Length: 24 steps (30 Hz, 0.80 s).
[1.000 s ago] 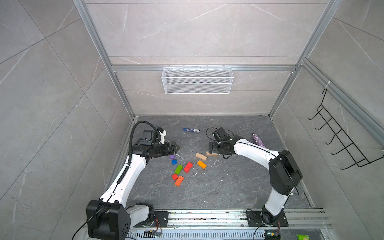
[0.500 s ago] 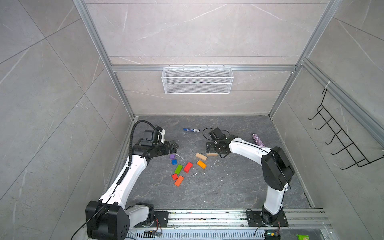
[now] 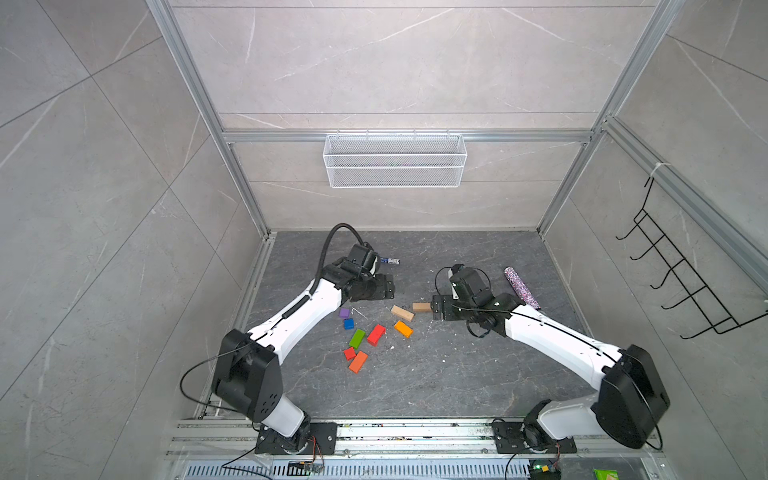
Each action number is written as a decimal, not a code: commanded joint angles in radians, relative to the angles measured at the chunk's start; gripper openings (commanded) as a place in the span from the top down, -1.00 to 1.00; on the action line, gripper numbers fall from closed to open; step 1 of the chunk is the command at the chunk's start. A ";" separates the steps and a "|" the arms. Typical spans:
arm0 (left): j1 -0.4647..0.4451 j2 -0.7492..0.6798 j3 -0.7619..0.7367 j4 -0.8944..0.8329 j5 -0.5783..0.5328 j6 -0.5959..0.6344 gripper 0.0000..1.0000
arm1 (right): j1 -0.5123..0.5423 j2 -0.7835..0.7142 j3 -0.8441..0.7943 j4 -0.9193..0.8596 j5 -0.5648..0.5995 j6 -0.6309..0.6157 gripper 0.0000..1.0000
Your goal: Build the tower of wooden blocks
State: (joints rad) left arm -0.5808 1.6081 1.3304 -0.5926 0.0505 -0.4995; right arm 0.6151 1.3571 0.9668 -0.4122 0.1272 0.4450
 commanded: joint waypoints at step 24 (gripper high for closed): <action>-0.252 0.679 0.658 -0.221 -0.286 -0.245 -0.62 | 0.005 -0.465 -0.292 0.016 -0.040 0.029 -0.98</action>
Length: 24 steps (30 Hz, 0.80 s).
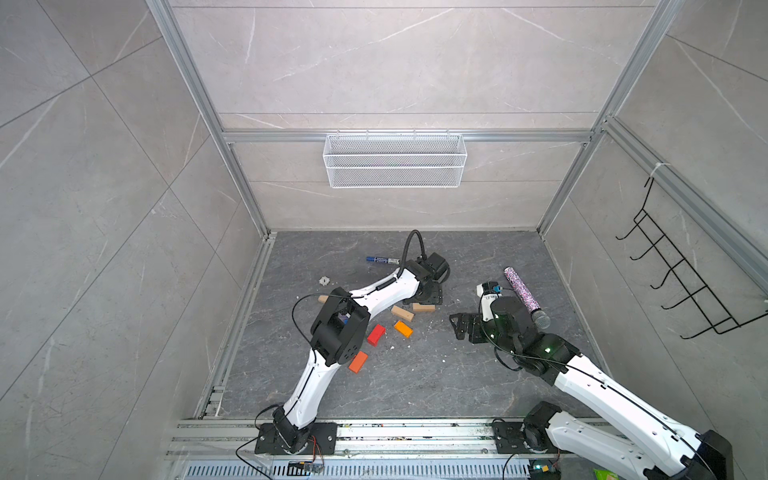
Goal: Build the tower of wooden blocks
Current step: 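Lower left gripper onto a light wooden block and close it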
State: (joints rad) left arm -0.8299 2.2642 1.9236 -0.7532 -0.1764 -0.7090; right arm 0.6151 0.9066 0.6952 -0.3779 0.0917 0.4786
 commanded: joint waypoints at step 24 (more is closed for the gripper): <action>-0.038 0.134 0.153 -0.150 -0.137 -0.142 -0.70 | 0.005 -0.013 -0.022 -0.039 -0.043 -0.015 -0.98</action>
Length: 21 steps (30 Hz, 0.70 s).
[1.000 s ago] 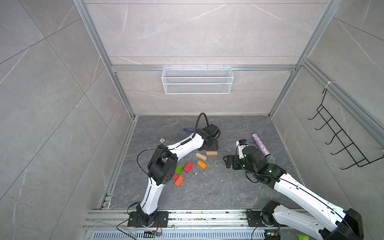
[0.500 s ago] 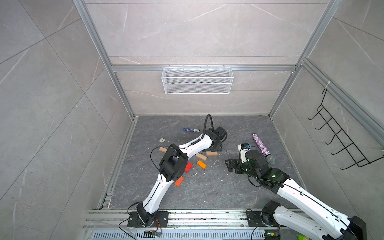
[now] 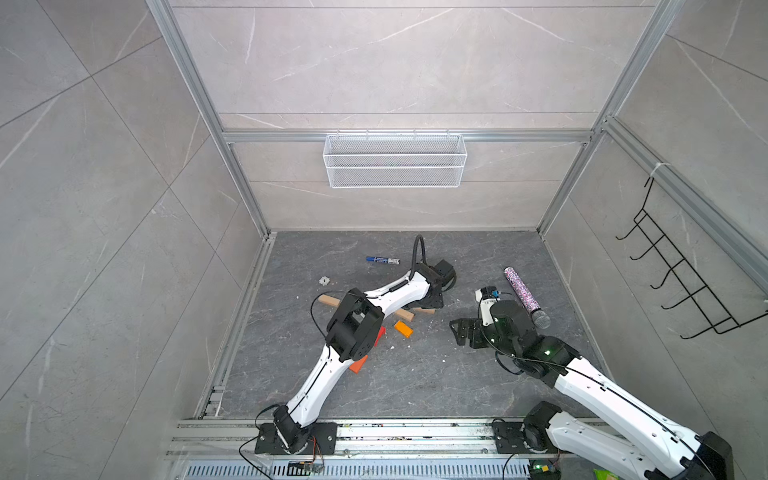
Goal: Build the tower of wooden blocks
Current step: 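Lower left gripper onto a light wooden block and close it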
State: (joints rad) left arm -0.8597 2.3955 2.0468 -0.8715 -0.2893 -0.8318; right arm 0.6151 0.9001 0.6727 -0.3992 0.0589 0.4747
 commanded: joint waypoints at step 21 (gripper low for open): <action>0.006 -0.122 -0.110 0.100 0.061 0.448 -0.88 | 0.005 -0.076 0.008 -0.072 -0.035 -0.028 -0.99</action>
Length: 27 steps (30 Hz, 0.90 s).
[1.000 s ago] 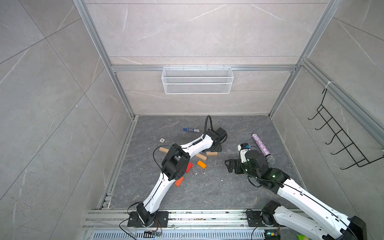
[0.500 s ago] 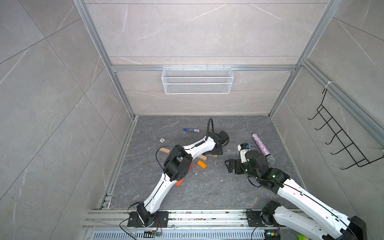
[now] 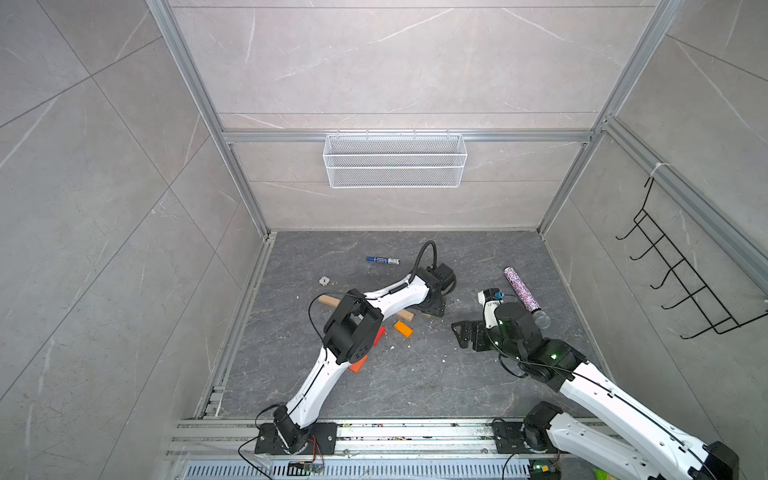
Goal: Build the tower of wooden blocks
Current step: 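Lower left gripper onto a light wooden block and close it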
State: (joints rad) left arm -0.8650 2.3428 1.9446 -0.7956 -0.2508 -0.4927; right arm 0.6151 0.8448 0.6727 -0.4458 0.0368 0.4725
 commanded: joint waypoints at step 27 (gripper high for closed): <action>0.061 -0.108 -0.105 0.114 0.200 0.326 -0.81 | 0.005 -0.002 0.047 -0.068 -0.044 -0.009 -0.99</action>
State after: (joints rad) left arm -0.8032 2.2818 1.8530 -0.6903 -0.0719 -0.1890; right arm 0.6151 0.8387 0.6937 -0.4946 0.0063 0.4675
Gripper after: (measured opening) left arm 0.907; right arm 0.993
